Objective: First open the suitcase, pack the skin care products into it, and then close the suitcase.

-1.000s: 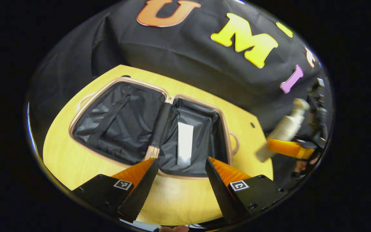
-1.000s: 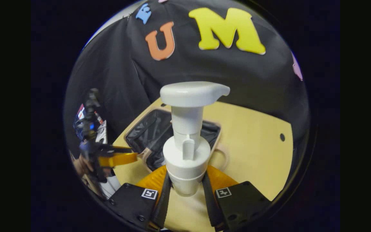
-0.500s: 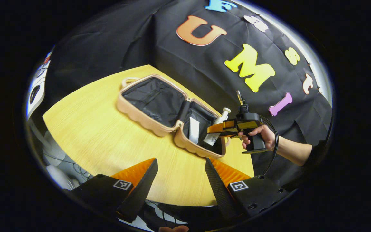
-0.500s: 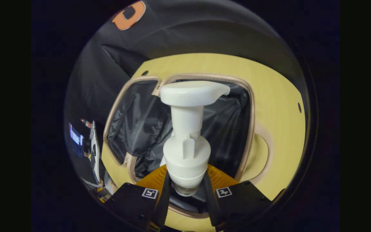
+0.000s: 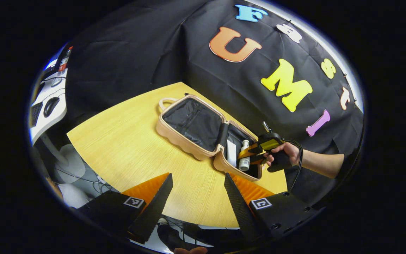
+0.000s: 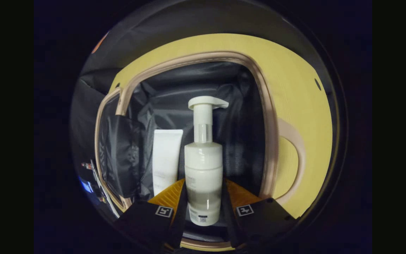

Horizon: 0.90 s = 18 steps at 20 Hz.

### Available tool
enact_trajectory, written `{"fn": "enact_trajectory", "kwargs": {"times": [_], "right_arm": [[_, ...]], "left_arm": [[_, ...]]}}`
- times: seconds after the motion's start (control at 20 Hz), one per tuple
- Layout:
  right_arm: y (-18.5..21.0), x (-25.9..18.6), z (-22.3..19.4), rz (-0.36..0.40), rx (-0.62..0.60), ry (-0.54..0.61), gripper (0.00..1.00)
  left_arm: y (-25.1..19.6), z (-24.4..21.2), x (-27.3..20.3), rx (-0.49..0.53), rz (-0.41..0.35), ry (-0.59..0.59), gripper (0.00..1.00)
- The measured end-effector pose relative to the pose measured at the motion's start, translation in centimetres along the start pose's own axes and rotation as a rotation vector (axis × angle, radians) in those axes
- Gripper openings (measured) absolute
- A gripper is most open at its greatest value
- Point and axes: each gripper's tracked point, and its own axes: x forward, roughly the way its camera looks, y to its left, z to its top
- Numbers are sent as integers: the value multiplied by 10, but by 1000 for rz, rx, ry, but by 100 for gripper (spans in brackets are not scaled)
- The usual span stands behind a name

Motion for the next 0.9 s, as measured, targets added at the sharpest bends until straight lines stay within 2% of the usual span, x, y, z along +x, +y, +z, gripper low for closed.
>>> {"fn": "enact_trajectory", "kwargs": {"times": [0.05,0.1,0.15,0.3,0.45,0.5,0.55,0.65,0.75,0.85,0.9], "right_arm": [[1,-1,0,-3,5,-4,45],[1,-1,0,-7,6,-5,46],[1,-5,2,-12,3,-17,51],[4,-15,0,7,18,-40,51],[7,-41,-8,11,-5,-83,67],[9,-54,-12,23,-33,-109,69],[12,-68,-17,33,-66,-146,77],[13,-114,-18,55,-148,-269,82],[16,-159,-19,88,-224,-397,78],[14,-204,-27,115,-309,-529,82],[15,-223,-34,124,-364,-594,78]], "left_arm": [[0,1,-2,5,5,-3,94],[0,1,-2,6,10,-2,94],[-1,2,0,2,20,4,94],[-2,6,5,19,28,-4,94],[12,12,17,56,48,-4,95],[18,14,20,60,53,-2,95],[23,19,25,62,57,-5,95],[37,37,40,51,53,-21,95],[56,58,59,46,54,-43,95],[75,87,82,40,40,-72,95],[83,103,94,26,20,-93,95]]}}
